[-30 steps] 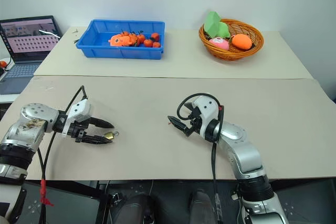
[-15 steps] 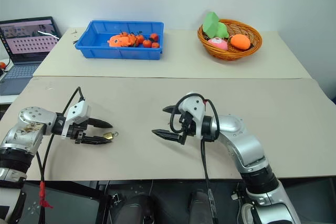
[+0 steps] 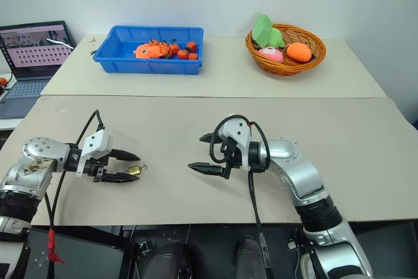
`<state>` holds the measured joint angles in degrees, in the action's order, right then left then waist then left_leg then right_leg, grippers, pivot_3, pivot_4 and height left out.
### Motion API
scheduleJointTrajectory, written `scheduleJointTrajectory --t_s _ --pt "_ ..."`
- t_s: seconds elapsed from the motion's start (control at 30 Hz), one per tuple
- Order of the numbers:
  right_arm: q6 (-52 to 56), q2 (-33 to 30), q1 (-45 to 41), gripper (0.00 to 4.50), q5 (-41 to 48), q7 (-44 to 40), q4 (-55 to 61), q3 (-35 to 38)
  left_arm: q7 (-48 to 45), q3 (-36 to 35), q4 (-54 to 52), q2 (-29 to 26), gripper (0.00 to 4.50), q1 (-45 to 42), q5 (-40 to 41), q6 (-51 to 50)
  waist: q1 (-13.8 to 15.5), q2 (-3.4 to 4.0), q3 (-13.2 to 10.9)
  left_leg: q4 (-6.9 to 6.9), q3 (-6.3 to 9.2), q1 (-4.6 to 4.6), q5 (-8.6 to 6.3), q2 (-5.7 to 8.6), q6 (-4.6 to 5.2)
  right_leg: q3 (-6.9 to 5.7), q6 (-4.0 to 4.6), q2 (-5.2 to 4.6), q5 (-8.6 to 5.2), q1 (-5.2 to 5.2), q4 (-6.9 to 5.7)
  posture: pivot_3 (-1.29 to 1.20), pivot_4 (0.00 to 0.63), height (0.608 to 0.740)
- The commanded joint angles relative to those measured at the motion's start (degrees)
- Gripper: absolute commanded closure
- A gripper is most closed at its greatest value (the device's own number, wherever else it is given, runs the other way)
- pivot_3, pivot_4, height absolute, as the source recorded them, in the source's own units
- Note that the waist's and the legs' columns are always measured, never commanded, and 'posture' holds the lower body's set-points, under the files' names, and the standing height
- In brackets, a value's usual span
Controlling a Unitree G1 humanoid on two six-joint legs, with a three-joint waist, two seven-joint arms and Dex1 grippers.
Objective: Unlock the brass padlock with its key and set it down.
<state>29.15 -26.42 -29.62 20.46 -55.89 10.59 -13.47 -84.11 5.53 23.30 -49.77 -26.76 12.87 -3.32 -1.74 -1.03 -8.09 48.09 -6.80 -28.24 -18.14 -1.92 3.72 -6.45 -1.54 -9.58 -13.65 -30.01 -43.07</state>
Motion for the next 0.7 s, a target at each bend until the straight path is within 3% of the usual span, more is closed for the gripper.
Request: scheduleJointTrajectory --t_s 0.03,0.1,0.13,0.33,0.7 --pt "-1.9 0.3 -1.3 0.0 -0.2 -0.2 0.6 0.2 -0.2 1.7 0.8 0.2 1.29 1.5 -2.3 0.2 0.0 0.0 0.0 0.0 0.0 0.0 0.0 0.0 0.0 0.0 0.0 0.0 0.0 0.0 0.0 0.0 0.15 0.664" --pt "-2.1 0.5 -1.4 0.0 -0.4 -0.1 0.3 0.3 -0.2 1.8 1.0 0.3 1.29 1.4 -2.3 0.2 0.0 0.0 0.0 0.0 0.0 0.0 0.0 0.0 0.0 0.0 0.0 0.0 0.0 0.0 0.0 0.0 0.15 0.664" --pt "-2.2 0.6 -1.5 0.0 -0.5 0.0 0.2 0.3 -0.2 1.8 1.1 0.3 1.8 1.3 -2.3 0.1 0.0 0.0 0.0 0.0 0.0 0.0 0.0 0.0 0.0 0.0 0.0 0.0 0.0 0.0 -0.01 0.0 0.15 0.664" --pt "-2.5 0.7 -1.6 0.0 -1.1 0.3 -0.2 0.5 0.0 1.8 1.4 0.4 3.59 1.0 -2.1 0.0 0.0 0.0 0.0 -0.02 -0.01 0.0 0.0 0.0 -0.01 0.0 0.0 0.0 0.0 0.0 0.01 0.0 0.15 0.664" --pt "-3.1 1.3 -2.0 0.0 -2.7 1.7 -0.9 0.4 0.4 1.6 0.7 0.8 3.67 -0.2 -2.0 -0.2 0.2 0.0 0.0 -0.02 -0.01 0.0 0.0 0.0 -0.01 0.0 0.0 -0.01 0.0 0.0 0.01 0.0 0.15 0.664"
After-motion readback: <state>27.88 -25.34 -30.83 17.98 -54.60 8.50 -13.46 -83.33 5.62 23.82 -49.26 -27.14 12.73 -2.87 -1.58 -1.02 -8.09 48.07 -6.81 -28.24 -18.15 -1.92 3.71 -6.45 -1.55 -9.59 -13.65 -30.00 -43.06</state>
